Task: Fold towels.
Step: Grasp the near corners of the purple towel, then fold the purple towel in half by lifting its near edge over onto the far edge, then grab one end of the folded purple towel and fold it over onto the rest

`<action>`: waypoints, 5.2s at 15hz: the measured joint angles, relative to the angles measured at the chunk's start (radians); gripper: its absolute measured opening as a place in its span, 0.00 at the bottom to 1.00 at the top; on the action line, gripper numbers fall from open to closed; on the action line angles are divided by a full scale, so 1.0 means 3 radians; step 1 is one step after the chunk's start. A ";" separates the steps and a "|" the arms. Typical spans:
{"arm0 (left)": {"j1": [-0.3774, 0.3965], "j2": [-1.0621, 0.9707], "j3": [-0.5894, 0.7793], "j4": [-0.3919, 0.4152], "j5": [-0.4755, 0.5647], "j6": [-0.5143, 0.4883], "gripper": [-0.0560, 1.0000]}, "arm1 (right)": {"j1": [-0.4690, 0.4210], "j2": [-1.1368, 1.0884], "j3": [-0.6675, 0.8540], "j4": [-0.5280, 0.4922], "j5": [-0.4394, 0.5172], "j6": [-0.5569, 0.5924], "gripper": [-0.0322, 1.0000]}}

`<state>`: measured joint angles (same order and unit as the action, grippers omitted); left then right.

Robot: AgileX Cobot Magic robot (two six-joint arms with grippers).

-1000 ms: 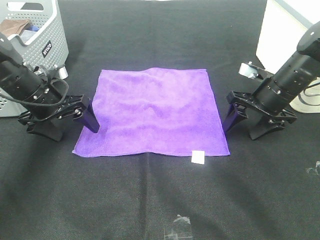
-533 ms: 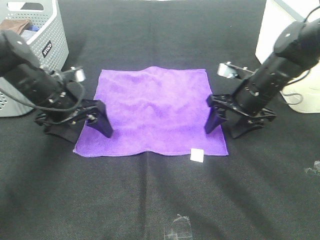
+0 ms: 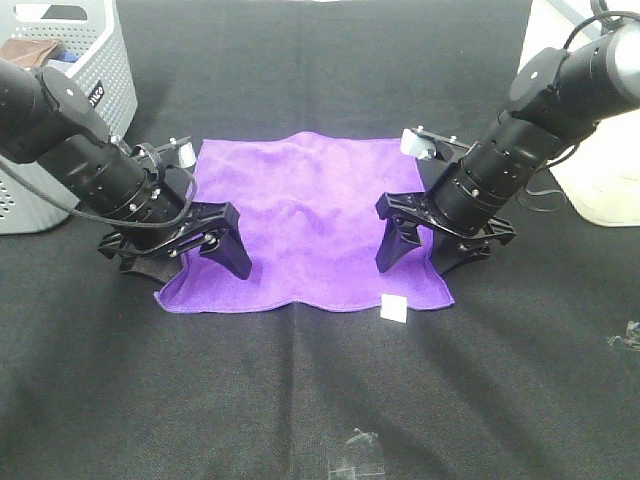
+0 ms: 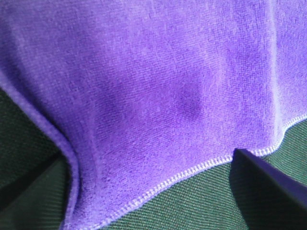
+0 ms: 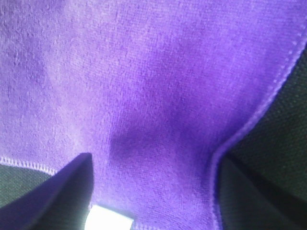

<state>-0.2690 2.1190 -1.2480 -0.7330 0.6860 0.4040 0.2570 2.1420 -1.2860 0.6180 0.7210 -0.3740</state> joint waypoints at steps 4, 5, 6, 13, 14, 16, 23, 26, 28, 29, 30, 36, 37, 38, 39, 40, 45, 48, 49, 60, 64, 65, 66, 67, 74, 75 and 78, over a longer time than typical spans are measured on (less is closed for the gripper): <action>0.0000 0.0013 0.0000 -0.0007 -0.0017 -0.0007 0.72 | 0.0010 0.0007 0.0000 -0.0187 -0.0027 0.0003 0.54; 0.0000 0.0023 0.0000 -0.0007 -0.0020 -0.0010 0.67 | 0.0010 0.0010 0.0000 -0.0217 -0.0027 0.0003 0.47; 0.0000 0.0030 0.0003 -0.0007 -0.0027 -0.0010 0.58 | 0.0010 0.0023 0.0000 -0.0223 -0.0027 0.0003 0.40; -0.0013 0.0060 0.0000 0.0210 -0.0017 0.0017 0.05 | 0.0027 0.0050 0.0000 -0.0230 0.0013 0.0003 0.06; -0.0013 0.0060 -0.0047 0.0270 0.0013 0.0023 0.05 | 0.0027 0.0050 0.0000 -0.0230 0.0017 0.0003 0.06; -0.0013 0.0060 -0.0170 0.0363 0.0087 0.0023 0.05 | 0.0030 0.0020 0.0010 -0.0257 0.0030 0.0003 0.06; -0.0017 -0.0107 -0.0413 0.1073 0.0523 -0.0227 0.05 | 0.0033 -0.0427 0.0030 -0.0247 0.0170 0.0003 0.06; -0.0023 -0.0217 -0.0523 0.1310 0.0553 -0.0440 0.05 | 0.0037 -0.0537 -0.0167 -0.0220 0.0143 0.0003 0.06; -0.0023 -0.0223 -0.0730 0.1383 0.0547 -0.0467 0.05 | 0.0037 -0.0517 -0.0463 -0.0223 0.0113 0.0017 0.06; -0.0023 -0.0223 -0.0730 0.1383 0.0547 -0.0467 0.05 | 0.0037 -0.0517 -0.0463 -0.0223 0.0113 0.0017 0.06; -0.0023 -0.0223 -0.0837 0.1397 0.0540 -0.0473 0.05 | 0.0037 -0.0473 -0.0643 -0.0227 0.0113 0.0073 0.06; 0.0103 0.0137 -0.1530 0.1400 0.0407 -0.0587 0.05 | 0.0033 0.0113 -0.1740 -0.0417 0.0243 0.0287 0.06; 0.0130 0.0240 -0.1673 0.1427 0.0400 -0.0587 0.05 | 0.0017 0.0237 -0.1947 -0.0447 0.0273 0.0347 0.06; 0.0143 0.0313 -0.1797 0.1440 0.0393 -0.0587 0.05 | -0.0013 0.0353 -0.2150 -0.0447 0.0290 0.0387 0.06; 0.0150 0.0423 -0.1953 0.1447 0.0390 -0.0587 0.05 | -0.0063 0.0480 -0.2353 -0.0450 0.0310 0.0447 0.06; 0.0170 0.0510 -0.2080 0.1447 0.0390 -0.0587 0.05 | -0.0110 0.0590 -0.2517 -0.0453 0.0347 0.0487 0.06; 0.0213 0.0940 -0.2737 0.1457 0.0313 -0.0587 0.05 | -0.0157 0.1040 -0.2833 -0.0470 0.0320 0.0513 0.06; 0.0213 0.1117 -0.2927 0.1457 0.0193 -0.0587 0.05 | -0.0157 0.1133 -0.2883 -0.0530 0.0020 0.0513 0.06; 0.0220 0.1143 -0.2943 0.1463 0.0127 -0.0587 0.05 | -0.0167 0.1167 -0.2883 -0.0567 -0.0050 0.0513 0.06; 0.0220 0.1320 -0.2943 0.1460 -0.0123 -0.0587 0.05 | -0.0290 0.1277 -0.2883 -0.0560 -0.0340 0.0440 0.08; 0.0220 0.1377 -0.2943 0.1457 -0.0120 -0.0587 0.05 | -0.0290 0.1297 -0.2883 -0.0530 -0.0333 0.0440 0.16; 0.0220 0.1377 -0.2943 0.1457 -0.0117 -0.0587 0.05 | -0.0290 0.1340 -0.2883 -0.0517 -0.0333 0.0440 0.20; 0.0220 0.1377 -0.2943 0.1457 -0.0117 -0.0587 0.06 | -0.0290 0.1367 -0.2883 -0.0513 -0.0330 0.0440 0.23; 0.0220 0.1377 -0.2943 0.1460 -0.0117 -0.0587 0.08 | -0.0290 0.1383 -0.2883 -0.0513 -0.0330 0.0440 0.31; 0.0230 0.1377 -0.3177 0.1573 0.0347 -0.0780 0.79 | -0.0290 0.1360 -0.2957 -0.0760 -0.0027 0.0440 0.66; 0.0260 0.1377 -0.3353 0.1547 0.0647 -0.0843 0.80 | -0.0290 0.1290 -0.3043 -0.0800 0.0167 0.0443 0.66; 0.0393 0.1377 -0.3453 0.1337 0.0937 -0.0873 0.80 | -0.0290 0.1160 -0.3183 -0.0807 0.0530 0.0477 0.66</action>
<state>-0.1510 2.5320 -2.2840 -0.3320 0.9670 0.1420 0.1700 2.4900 -2.2410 0.3760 0.8800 -0.2310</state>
